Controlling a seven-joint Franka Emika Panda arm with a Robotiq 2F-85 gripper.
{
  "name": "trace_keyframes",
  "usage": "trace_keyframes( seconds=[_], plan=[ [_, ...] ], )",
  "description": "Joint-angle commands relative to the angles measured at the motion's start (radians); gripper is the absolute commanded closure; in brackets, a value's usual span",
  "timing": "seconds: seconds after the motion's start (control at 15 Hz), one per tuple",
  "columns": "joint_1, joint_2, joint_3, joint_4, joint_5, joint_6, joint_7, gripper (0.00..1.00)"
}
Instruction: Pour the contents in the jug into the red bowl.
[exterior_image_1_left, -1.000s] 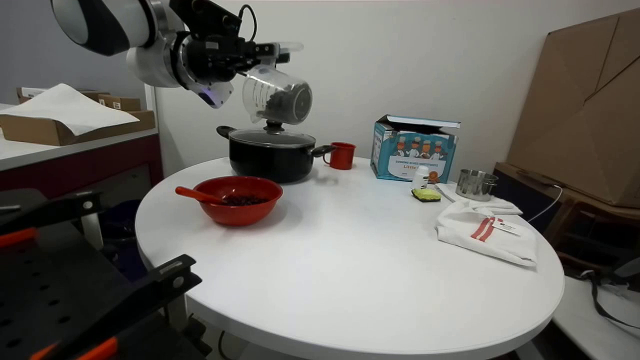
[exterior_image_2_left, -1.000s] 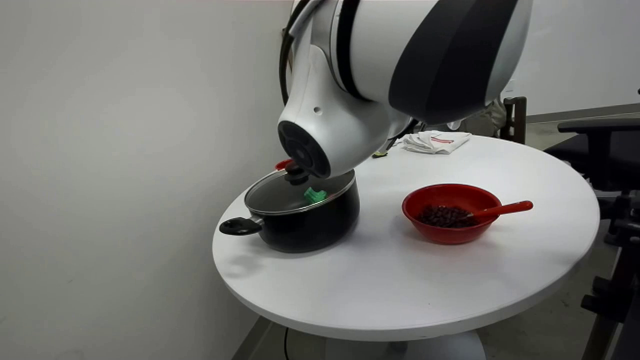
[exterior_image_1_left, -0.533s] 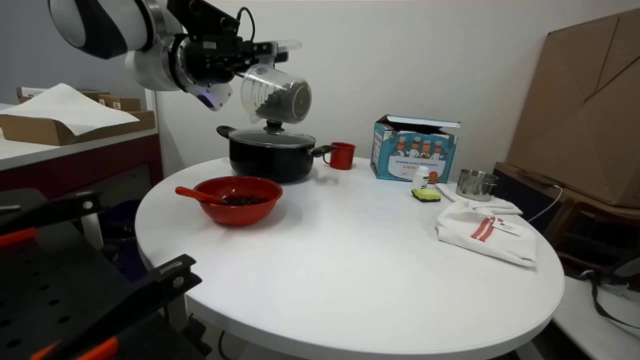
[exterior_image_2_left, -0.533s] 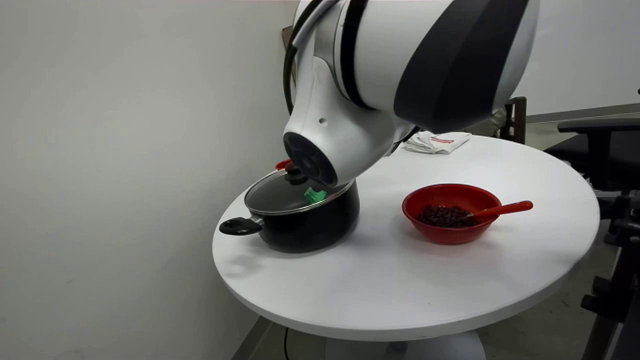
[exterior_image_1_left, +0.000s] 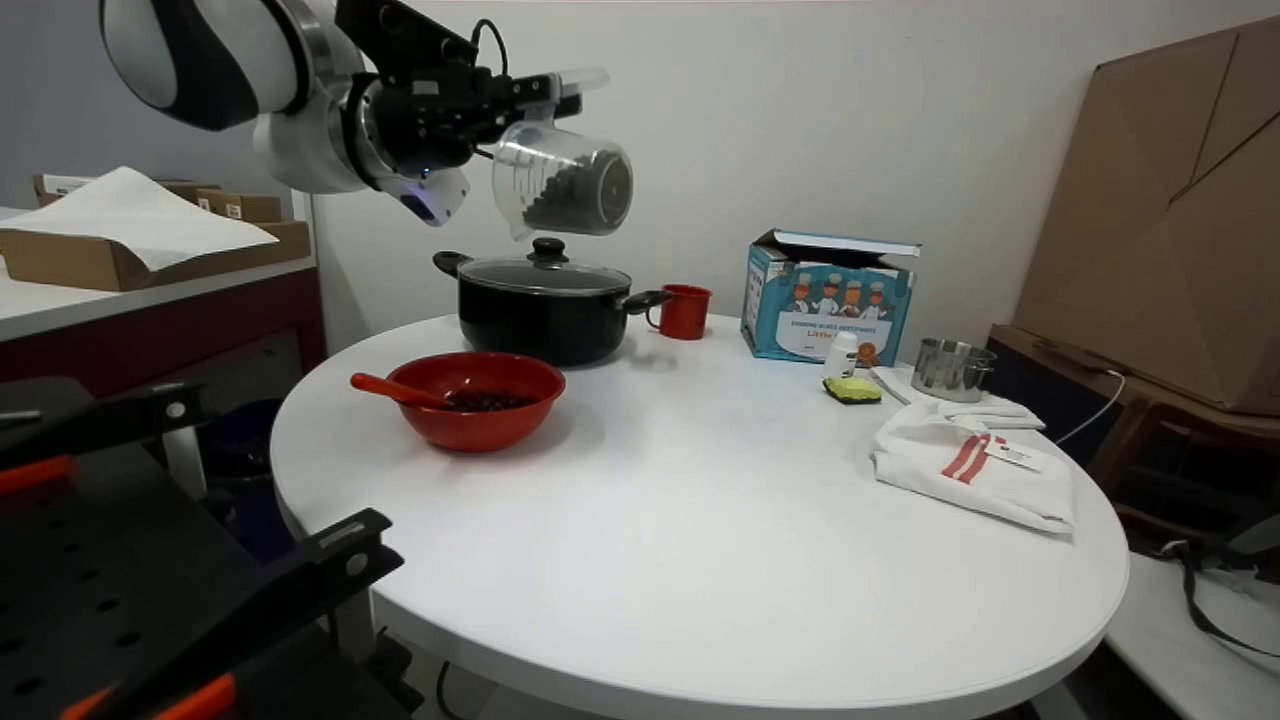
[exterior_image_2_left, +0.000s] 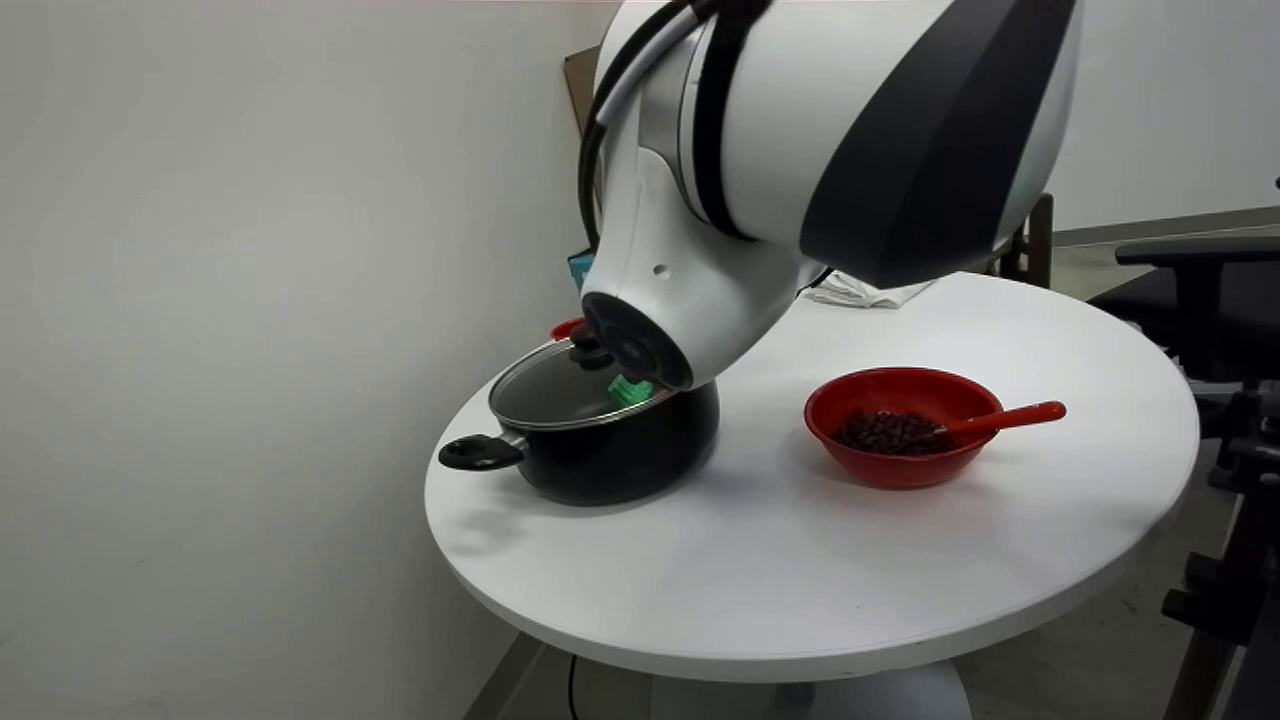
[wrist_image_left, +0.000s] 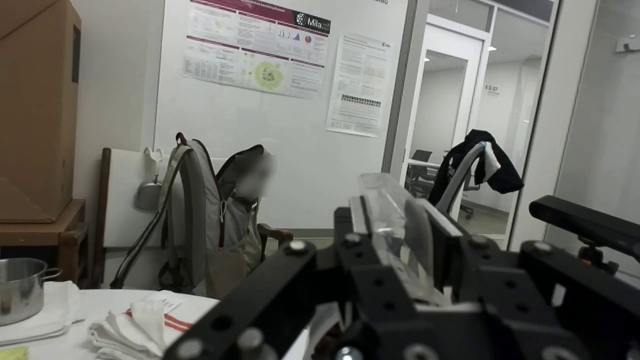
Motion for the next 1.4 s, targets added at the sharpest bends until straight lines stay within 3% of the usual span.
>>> trace_keyframes(
  seconds=[0.0,0.73,1.33],
  plan=[
    [0.007,0.031,0.001,0.024,-0.039,-0.059,0.005,0.86],
    [0.007,0.064,0.001,0.055,-0.077,-0.097,-0.003,0.86],
    [-0.014,0.057,0.016,0.063,-0.038,-0.082,-0.039,0.86]
  ],
)
